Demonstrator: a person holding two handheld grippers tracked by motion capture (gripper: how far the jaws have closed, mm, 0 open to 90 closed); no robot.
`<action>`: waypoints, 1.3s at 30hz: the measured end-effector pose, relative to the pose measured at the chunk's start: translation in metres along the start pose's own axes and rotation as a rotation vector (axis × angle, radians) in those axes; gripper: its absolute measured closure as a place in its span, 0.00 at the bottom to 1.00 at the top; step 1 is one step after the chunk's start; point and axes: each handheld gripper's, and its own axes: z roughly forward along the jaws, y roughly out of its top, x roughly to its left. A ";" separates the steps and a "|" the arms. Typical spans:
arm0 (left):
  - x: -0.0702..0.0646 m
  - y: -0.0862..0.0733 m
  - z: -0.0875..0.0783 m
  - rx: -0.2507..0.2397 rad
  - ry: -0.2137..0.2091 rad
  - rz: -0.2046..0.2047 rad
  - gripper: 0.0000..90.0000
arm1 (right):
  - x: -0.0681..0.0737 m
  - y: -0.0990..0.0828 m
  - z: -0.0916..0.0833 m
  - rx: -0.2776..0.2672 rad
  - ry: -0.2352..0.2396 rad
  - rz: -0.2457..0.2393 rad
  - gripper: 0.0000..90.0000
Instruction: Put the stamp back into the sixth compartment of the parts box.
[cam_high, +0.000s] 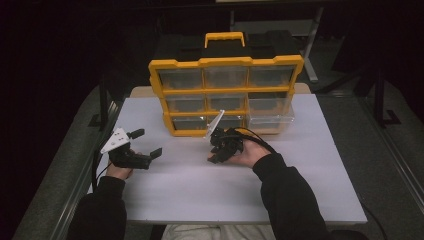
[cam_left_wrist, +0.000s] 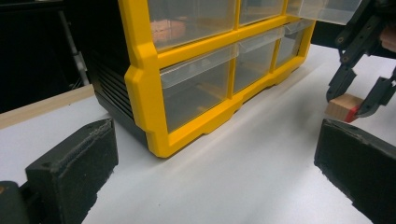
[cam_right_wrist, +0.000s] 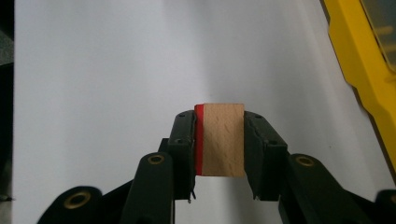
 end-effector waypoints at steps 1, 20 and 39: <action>0.000 0.000 0.000 0.000 -0.001 0.000 0.00 | 0.001 0.001 -0.001 0.001 0.001 -0.001 0.72; 0.001 0.000 -0.001 -0.010 -0.008 -0.019 0.00 | 0.016 0.020 -0.040 -0.010 -0.006 -0.026 0.72; 0.000 0.000 -0.002 -0.005 -0.007 -0.013 0.00 | 0.019 0.025 -0.087 -0.052 -0.024 -0.001 0.72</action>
